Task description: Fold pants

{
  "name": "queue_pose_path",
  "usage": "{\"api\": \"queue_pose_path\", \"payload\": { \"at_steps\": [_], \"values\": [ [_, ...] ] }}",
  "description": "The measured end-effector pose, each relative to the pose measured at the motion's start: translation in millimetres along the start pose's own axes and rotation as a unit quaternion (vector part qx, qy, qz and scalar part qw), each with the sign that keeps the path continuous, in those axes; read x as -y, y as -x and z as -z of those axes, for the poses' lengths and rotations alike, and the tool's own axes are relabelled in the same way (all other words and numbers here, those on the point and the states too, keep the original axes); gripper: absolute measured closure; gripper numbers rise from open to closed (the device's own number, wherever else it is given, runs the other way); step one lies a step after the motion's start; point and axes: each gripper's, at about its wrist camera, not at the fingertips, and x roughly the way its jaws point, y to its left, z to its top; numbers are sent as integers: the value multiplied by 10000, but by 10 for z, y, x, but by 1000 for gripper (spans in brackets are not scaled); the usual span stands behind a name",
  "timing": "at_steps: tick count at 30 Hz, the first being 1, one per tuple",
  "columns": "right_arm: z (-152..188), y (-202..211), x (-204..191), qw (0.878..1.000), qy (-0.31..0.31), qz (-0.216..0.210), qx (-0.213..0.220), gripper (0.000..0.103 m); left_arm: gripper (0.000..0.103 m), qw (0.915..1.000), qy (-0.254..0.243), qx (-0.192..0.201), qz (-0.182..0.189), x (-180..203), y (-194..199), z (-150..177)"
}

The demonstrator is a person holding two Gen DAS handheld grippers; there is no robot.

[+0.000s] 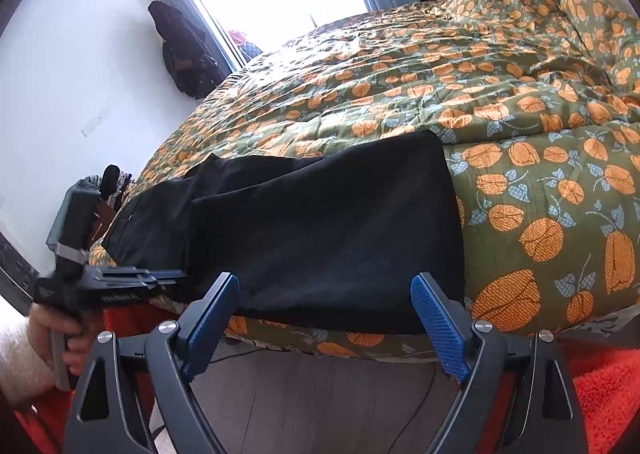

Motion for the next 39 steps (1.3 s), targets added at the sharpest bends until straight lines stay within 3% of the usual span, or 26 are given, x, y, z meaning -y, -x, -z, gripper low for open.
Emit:
{"api": "queue_pose_path", "payload": {
  "at_steps": [1,3,5,9,12,13,14,15,16,20,22,23,25,27,28,30,33,35,36,39],
  "values": [
    [2,7,-3,10000,-1,8,8,16,79,9999,18,97,46,1,79,-25],
    [12,37,-8,10000,26,5,48,16,50,9993,-15,386,8,-15,233,-82],
    [17,40,4,10000,25,4,52,16,40,9979,22,625,-184,-75,327,-160],
    [13,2,35,10000,-66,6,0,16,40,9995,166,188,-179,-216,93,-340],
    [6,14,21,10000,-54,-9,31,16,44,9989,41,-79,-454,-190,-144,-399],
    [7,14,15,10000,-47,-9,31,16,49,9986,2,-41,-522,-158,-158,-399],
    [10,16,9,10000,-36,-3,31,16,72,9989,2,10,-468,-123,-145,-401],
    [12,19,11,10000,-35,0,34,16,86,9989,27,16,-473,-90,-134,-417],
    [15,23,20,10000,-47,1,40,16,93,9984,39,71,-559,-55,-105,-437],
    [2,91,93,9995,-210,86,223,16,94,9978,-21,650,-135,55,154,-598],
    [-13,160,126,9986,-306,147,408,16,95,9959,-234,843,-238,120,201,-668],
    [-26,205,150,9979,-348,200,504,16,97,9962,-313,744,-339,98,138,-685],
    [-61,261,200,9968,-436,284,614,16,96,9976,-263,377,-523,-28,-57,-674],
    [-157,289,273,9960,-557,247,658,16,91,9976,-105,243,-646,-139,-151,-655],
    [-218,295,305,9959,-593,143,667,16,90,9983,72,234,-533,-216,-139,-637],
    [-363,282,358,9952,-696,-217,647,16,75,9982,307,314,-404,-289,-78,-616],
    [-481,-41,543,9860,-1285,-1063,-65,16,57,9955,418,656,-533,-314,93,-595],
    [-413,-454,762,9697,-1877,-1205,-1000,16,53,9937,343,851,-640,-306,199,-575],
    [-376,-615,855,9634,-2033,-1040,-1401,25,53,9934,313,882,-667,-305,224,-565],
    [-592,-490,828,9702,-1853,-1034,-1172,27,47,9923,253,990,-696,-341,336,-501]
  ]
}}
